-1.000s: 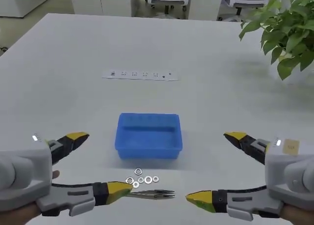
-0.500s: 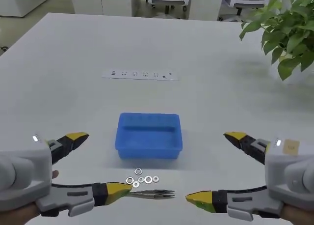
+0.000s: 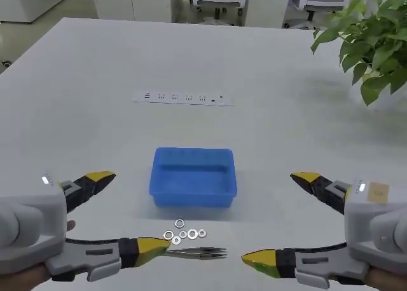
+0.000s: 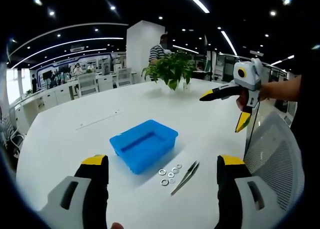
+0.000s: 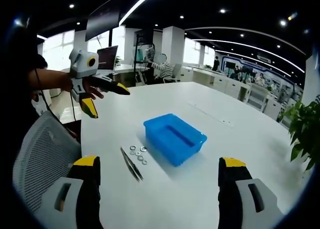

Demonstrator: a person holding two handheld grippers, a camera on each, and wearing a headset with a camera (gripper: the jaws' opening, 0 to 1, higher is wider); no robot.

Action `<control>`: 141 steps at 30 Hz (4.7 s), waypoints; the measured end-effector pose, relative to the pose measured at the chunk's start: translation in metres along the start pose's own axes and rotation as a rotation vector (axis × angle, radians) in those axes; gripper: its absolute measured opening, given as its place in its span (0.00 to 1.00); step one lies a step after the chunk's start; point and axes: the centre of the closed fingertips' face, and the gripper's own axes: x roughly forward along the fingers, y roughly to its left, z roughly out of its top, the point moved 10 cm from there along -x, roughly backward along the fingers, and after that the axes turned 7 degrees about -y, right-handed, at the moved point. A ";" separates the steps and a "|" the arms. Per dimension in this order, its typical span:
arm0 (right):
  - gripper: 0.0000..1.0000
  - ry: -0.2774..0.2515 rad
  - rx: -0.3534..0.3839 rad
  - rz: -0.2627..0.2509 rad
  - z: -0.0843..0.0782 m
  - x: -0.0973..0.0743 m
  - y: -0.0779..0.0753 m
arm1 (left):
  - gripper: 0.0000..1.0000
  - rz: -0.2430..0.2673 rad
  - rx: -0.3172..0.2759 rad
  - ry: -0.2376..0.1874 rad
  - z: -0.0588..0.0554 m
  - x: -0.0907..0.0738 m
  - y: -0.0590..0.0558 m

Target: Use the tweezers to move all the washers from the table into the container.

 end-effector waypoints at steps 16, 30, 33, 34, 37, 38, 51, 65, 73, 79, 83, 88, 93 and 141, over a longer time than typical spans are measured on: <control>0.98 0.023 -0.040 0.012 0.000 -0.002 -0.002 | 0.92 -0.031 0.017 0.017 0.001 0.002 0.000; 0.91 0.059 -0.063 0.079 -0.003 0.004 -0.003 | 0.80 -0.110 0.062 0.101 -0.007 0.009 -0.005; 0.89 0.067 -0.074 0.096 -0.004 0.007 -0.003 | 0.77 -0.122 0.072 0.119 -0.009 0.009 -0.005; 0.88 0.069 -0.078 0.105 -0.004 0.008 -0.003 | 0.77 -0.125 0.073 0.124 -0.010 0.009 -0.004; 0.85 0.075 -0.089 0.123 -0.005 0.011 -0.002 | 0.73 -0.133 0.082 0.133 -0.012 0.009 -0.003; 0.84 0.079 -0.093 0.130 -0.006 0.013 -0.002 | 0.72 -0.138 0.080 0.138 -0.012 0.010 -0.002; 0.72 0.120 -0.142 0.233 -0.012 0.031 -0.002 | 0.59 -0.201 0.106 0.196 -0.023 0.018 0.000; 0.55 0.178 -0.207 0.345 -0.021 0.050 0.004 | 0.39 -0.262 0.151 0.246 -0.036 0.028 0.005; 0.46 0.201 -0.250 0.404 -0.026 0.061 0.007 | 0.30 -0.312 0.194 0.296 -0.045 0.035 0.008; 0.40 0.210 -0.270 0.437 -0.029 0.069 0.009 | 0.26 -0.355 0.234 0.341 -0.052 0.041 0.009; 0.36 0.220 -0.282 0.459 -0.031 0.074 0.010 | 0.25 -0.381 0.245 0.369 -0.057 0.044 0.009; 0.33 0.237 -0.303 0.481 -0.034 0.081 0.011 | 0.23 -0.407 0.259 0.404 -0.063 0.049 0.009; 0.30 0.259 -0.321 0.511 -0.038 0.088 0.015 | 0.21 -0.432 0.279 0.444 -0.067 0.053 0.009; 0.15 0.343 -0.331 0.563 -0.062 0.121 0.025 | 0.06 -0.522 0.371 0.549 -0.079 0.080 0.004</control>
